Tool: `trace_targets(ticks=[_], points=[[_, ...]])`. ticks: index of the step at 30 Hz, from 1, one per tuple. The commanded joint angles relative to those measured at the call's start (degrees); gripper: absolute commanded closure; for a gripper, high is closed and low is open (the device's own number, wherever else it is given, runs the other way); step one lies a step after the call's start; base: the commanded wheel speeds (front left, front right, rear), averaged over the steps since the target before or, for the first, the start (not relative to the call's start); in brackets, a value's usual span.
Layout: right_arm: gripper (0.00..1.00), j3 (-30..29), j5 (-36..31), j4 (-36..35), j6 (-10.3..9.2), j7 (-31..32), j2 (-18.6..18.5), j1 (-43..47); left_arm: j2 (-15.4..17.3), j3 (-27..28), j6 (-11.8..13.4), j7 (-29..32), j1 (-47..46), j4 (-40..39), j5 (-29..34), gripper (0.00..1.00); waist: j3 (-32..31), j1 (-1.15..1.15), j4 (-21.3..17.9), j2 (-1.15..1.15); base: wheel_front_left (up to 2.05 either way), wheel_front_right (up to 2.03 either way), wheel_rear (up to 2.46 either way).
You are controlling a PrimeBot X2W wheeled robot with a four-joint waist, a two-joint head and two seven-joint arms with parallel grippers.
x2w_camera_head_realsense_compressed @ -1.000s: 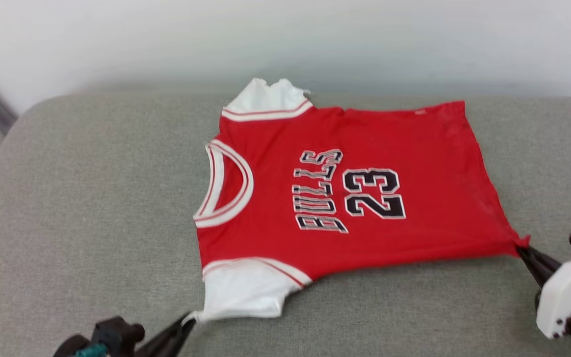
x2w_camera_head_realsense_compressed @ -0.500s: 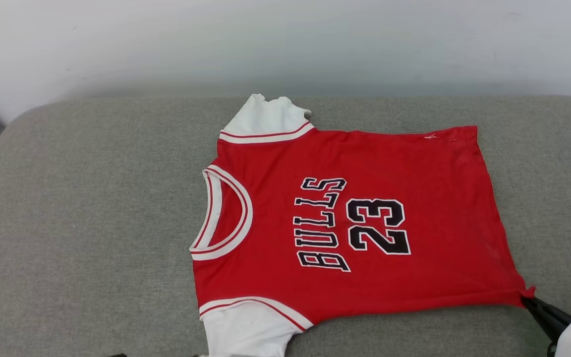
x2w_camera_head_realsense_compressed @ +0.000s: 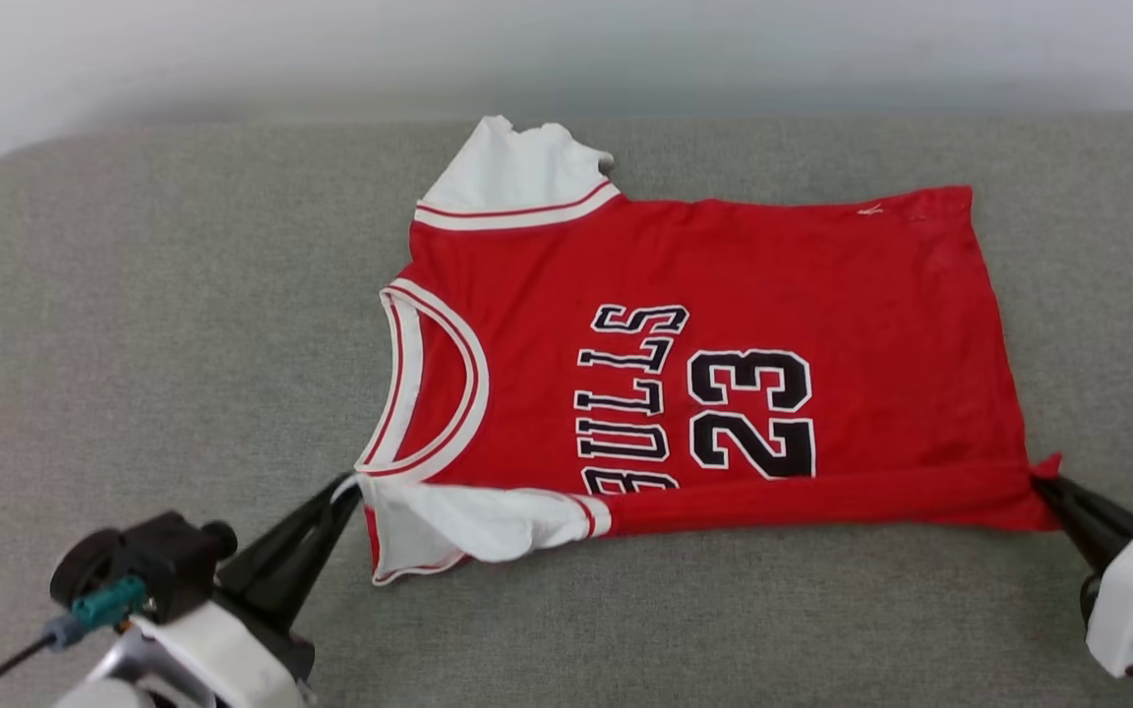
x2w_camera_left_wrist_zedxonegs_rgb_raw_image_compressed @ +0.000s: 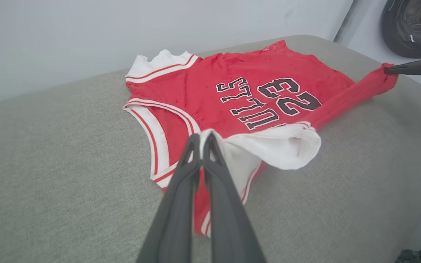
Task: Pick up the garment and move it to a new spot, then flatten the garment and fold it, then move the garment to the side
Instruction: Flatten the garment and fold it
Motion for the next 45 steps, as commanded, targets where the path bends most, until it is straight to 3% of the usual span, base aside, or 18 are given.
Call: trace_targets(ticks=[1, 14, 25, 26, 27, 28, 36, 45], points=[[1.00, -0.2, -0.7, 0.4, -0.03, 0.4, 0.4, -1.5, -0.4, 0.1, -0.2, 0.0, -1.8, 0.7, -0.1, 1.00, 1.8, -0.01, 0.1, 0.00, 0.00, 0.00, 0.00], [1.00, 2.5, -4.7, 8.0, -0.02, 3.0, 2.3, -13.7, -5.2, -3.0, -1.6, -1.1, -17.9, 13.0, 0.7, 1.00, 8.9, -0.01, 0.4, 0.00, 0.00, 0.00, 0.00], [1.00, 4.0, -6.5, 13.9, -0.03, 1.1, 4.4, -17.1, -10.4, -4.5, -1.4, -3.3, -23.9, 26.7, 1.8, 1.00, 10.1, -0.01, 0.0, 0.00, 0.00, 0.00, 0.00], [1.00, 4.2, -6.5, 14.7, -0.03, 1.1, 4.7, -17.2, -10.7, -4.8, -1.4, -3.2, -24.1, 28.0, 1.9, 0.68, 9.9, -0.01, -0.1, 0.00, 0.00, 0.00, 0.00], [0.59, 4.3, -6.8, 15.2, -0.03, 0.7, 4.9, -17.4, -11.1, -4.8, -1.2, -3.1, -24.3, 29.4, 1.8, 0.17, 9.6, -0.01, -0.2, 0.00, 0.00, 0.00, 0.00], [0.00, 4.2, -6.7, 15.7, -0.03, 0.6, 5.3, -17.6, -11.5, -4.8, -1.0, -3.1, -24.5, 30.5, 1.6, 0.00, 9.2, -0.01, -0.3, 0.00, 0.00, 0.00, 0.00], [0.00, 5.9, -8.1, 16.8, -0.03, 0.6, 5.8, -17.0, -14.1, -2.8, 2.5, -4.8, -20.9, 34.7, -0.5, 0.00, 4.8, -0.01, -1.0, 0.00, 0.00, 0.00, 0.00], [0.00, 2.0, -11.3, 14.6, -0.02, 4.9, 8.0, -12.9, -13.4, -1.2, 8.8, -1.6, -14.0, 29.5, -2.8, 0.00, 0.9, -0.01, -1.5, 0.00, 0.00, 0.00, 0.00]])
